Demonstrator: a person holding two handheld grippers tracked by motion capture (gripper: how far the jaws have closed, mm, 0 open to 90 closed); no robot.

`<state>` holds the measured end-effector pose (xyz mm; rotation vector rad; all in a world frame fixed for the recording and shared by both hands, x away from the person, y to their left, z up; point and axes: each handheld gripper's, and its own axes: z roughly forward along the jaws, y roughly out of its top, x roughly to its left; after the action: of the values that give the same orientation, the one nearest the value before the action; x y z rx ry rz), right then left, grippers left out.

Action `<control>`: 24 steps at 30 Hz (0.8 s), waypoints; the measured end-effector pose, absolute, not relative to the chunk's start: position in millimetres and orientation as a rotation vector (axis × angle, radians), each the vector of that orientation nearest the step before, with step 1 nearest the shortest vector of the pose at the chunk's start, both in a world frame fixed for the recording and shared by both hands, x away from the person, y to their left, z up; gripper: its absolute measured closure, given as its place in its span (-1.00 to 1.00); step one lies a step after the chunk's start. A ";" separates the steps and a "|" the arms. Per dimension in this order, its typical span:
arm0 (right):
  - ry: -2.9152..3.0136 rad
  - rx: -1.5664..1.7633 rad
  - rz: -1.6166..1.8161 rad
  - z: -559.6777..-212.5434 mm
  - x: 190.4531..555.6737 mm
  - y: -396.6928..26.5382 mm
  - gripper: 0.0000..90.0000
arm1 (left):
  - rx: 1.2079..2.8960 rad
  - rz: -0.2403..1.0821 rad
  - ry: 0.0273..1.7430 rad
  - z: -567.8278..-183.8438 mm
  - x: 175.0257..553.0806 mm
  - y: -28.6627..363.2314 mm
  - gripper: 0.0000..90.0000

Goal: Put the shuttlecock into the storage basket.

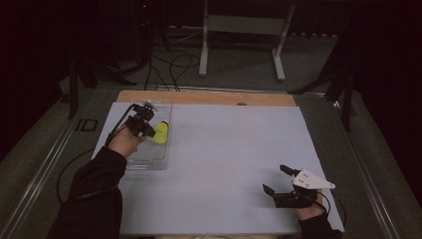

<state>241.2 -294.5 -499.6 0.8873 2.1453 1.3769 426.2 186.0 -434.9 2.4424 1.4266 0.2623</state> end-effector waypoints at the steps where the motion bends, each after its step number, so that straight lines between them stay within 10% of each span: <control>1: 2.145 0.886 1.376 -499.5 241.1 -294.6 -0.82 | 2.446 0.258 1.425 -435.9 426.3 185.9 1.00; 24: 2.144 0.888 1.376 -499.6 241.2 -295.0 -0.82 | 2.511 0.186 1.430 -454.7 431.5 182.6 0.98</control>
<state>241.2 -295.0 -499.6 0.8880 2.1445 1.3762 431.5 182.6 -454.7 2.5107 1.4296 0.1861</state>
